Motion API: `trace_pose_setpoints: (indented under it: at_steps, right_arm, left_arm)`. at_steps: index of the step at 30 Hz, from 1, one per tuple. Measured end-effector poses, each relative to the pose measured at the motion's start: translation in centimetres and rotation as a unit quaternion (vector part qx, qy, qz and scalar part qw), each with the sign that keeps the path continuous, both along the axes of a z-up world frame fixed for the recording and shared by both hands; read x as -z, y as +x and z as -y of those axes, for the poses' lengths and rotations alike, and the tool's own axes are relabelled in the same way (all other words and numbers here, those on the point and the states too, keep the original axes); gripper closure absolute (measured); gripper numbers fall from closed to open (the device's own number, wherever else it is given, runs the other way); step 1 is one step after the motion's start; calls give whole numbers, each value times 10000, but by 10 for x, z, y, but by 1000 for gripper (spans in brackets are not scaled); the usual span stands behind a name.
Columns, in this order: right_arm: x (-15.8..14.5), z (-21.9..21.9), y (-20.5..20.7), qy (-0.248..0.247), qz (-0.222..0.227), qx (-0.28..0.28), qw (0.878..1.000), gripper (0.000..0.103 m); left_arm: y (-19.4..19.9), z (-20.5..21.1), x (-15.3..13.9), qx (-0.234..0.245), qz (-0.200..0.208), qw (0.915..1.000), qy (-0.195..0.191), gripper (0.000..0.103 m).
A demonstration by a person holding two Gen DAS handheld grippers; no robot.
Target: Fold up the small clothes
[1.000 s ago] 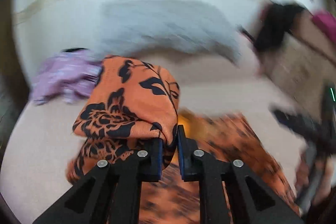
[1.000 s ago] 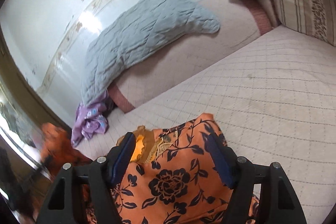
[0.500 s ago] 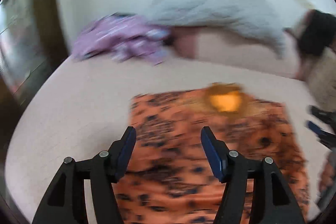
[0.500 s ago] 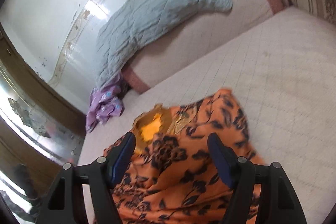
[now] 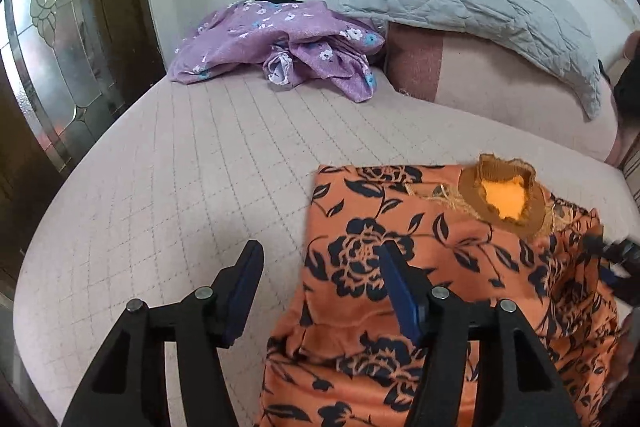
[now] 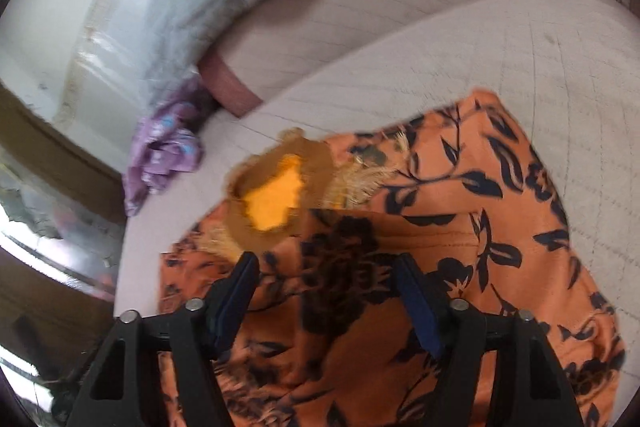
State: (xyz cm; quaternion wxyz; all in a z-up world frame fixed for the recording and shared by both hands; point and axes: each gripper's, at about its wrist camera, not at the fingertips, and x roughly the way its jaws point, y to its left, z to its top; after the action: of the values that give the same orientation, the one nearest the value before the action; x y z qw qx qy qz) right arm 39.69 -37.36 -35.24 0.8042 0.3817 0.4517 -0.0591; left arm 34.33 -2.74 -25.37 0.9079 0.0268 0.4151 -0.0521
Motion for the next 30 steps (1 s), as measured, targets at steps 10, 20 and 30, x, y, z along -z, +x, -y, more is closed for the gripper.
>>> trace_pose_setpoints:
  at_steps: [10, 20, 30]
  right_arm:
    - [-21, 11, -17, -335, 321, 230, 9987, 96]
    - [-67, 51, -119, 210, 1406, 373, 9891, 93]
    - [-9, 99, -145, 461, -137, 1522, 9872, 91]
  left_arm:
    - [11, 32, 28, 364, -385, 9980, 345, 47]
    - [-23, 53, 55, 852, -887, 9865, 1080, 47]
    - [-41, 38, 25, 953, -286, 9918, 804, 47]
